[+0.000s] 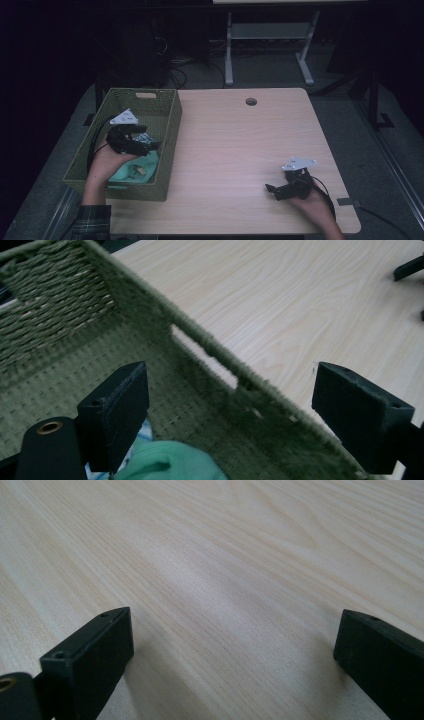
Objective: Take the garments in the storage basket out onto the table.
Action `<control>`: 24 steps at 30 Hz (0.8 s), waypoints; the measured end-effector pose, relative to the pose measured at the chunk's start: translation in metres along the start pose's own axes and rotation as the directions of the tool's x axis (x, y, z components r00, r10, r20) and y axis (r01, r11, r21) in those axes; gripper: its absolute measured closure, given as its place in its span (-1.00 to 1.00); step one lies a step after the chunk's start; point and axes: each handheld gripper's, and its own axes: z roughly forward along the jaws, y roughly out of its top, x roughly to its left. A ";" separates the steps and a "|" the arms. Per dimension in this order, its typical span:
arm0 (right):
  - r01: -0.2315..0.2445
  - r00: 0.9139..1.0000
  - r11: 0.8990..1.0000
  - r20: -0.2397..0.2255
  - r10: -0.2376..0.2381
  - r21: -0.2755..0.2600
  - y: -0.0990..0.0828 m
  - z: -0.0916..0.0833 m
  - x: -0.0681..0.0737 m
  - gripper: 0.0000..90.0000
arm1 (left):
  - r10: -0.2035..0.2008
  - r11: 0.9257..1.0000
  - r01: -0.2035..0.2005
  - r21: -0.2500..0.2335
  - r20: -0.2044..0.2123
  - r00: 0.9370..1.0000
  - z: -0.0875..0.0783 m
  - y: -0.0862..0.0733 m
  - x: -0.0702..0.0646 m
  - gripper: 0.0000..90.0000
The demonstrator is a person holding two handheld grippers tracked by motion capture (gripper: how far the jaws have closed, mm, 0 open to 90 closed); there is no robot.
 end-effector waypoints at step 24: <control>0.000 1.000 1.000 0.000 0.000 0.000 0.000 0.000 0.000 -0.95 | 0.014 0.999 -0.011 0.044 -0.075 0.997 -0.008 -0.033 0.034 -0.67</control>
